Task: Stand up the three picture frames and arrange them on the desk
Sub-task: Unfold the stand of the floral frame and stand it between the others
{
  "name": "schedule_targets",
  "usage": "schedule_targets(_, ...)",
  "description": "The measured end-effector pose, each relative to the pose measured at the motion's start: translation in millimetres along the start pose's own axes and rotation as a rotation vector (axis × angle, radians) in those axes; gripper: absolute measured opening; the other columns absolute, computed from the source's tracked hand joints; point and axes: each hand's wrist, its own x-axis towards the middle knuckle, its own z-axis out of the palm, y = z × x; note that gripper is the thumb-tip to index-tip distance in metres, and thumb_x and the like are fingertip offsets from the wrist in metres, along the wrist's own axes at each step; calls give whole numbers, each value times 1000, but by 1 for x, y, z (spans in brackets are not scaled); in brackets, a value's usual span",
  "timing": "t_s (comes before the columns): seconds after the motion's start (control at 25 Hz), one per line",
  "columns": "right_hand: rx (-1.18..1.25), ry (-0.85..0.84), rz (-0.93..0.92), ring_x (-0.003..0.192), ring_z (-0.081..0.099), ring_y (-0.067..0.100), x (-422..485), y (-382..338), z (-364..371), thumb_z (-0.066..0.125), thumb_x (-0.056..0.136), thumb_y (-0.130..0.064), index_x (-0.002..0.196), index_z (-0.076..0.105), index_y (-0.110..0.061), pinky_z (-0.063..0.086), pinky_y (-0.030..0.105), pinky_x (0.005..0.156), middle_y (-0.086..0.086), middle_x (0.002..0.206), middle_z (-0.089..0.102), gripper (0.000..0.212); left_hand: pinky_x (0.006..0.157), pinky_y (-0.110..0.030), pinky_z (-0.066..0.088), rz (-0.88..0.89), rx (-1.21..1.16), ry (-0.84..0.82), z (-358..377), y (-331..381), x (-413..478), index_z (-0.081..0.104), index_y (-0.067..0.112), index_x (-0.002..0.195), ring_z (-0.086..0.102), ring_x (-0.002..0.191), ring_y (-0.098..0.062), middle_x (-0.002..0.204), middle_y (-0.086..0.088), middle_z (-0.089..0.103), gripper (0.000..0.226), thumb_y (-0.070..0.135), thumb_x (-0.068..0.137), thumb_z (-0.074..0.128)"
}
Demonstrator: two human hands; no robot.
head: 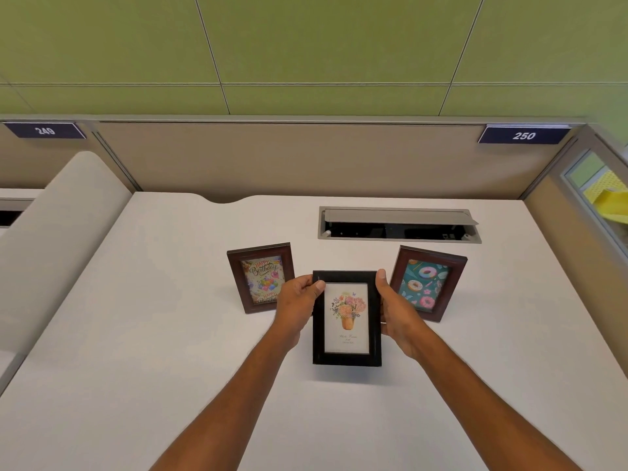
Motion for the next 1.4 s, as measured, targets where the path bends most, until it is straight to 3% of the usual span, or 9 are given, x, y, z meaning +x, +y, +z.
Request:
schedule_targets(0.12,30,-10,-9,123,72,26,3,1,2,61,83,-87,113,78,-41,55,59,110,-5,114,85,57,82,-31,62,42,-9,-13,-1,-1,-1,81,27,107,79,97,-11,99,7,87,16,20,107,67)
schedule_targets(0.28,52,-23,-58,121,71,18,12,2,4,59,78,-94,91,83,-58,51,54,112,-16,105,86,46,84,-25,64,126,-57,-84,-4,-6,-4,80,22,113,81,102,-10,108,2,87,18,12,106,68)
schedule_targets(0.44,117,55,-133,109,76,10,25,5,3,66,53,-104,90,81,-62,52,49,110,-23,98,84,58,89,-27,65,177,-46,-92,-5,-10,-1,80,24,112,80,108,-13,111,1,86,20,9,105,69)
schedule_targets(0.56,110,46,-178,97,81,7,30,6,3,67,49,-105,87,77,-68,56,50,109,-24,98,84,54,91,-26,64,183,-39,-78,-4,-10,5,80,29,113,78,113,-13,114,4,85,23,10,105,69)
schedule_targets(0.76,104,18,-159,123,74,19,36,2,5,66,71,-94,102,83,-54,50,54,119,-15,113,85,53,89,-21,62,195,-26,-67,1,-10,19,79,30,117,77,113,-8,115,8,85,26,9,106,67)
schedule_targets(0.96,115,37,-138,120,76,19,42,-3,5,61,89,-82,104,85,-46,50,53,119,-9,115,85,46,86,-20,61,201,-32,-81,5,-8,32,78,30,116,77,107,-2,112,9,85,26,9,106,66)
schedule_targets(1.08,121,50,-132,121,75,20,44,-5,6,62,91,-80,111,82,-42,50,54,119,-9,113,85,47,83,-17,61,208,-38,-73,6,-7,36,77,31,117,77,106,1,111,13,85,27,8,107,65)
schedule_targets(1.24,123,54,-142,119,74,16,46,-7,8,67,80,-84,106,82,-46,50,53,119,-14,109,85,48,83,-15,61,203,-40,-78,6,-8,39,76,32,120,76,109,2,113,16,84,27,11,108,64)
schedule_targets(1.4,110,37,-136,122,72,18,46,-10,10,67,78,-85,120,76,-40,48,51,118,-14,109,85,62,81,-15,60,198,-24,-73,7,-9,42,76,27,125,75,108,3,111,18,84,24,13,109,64)
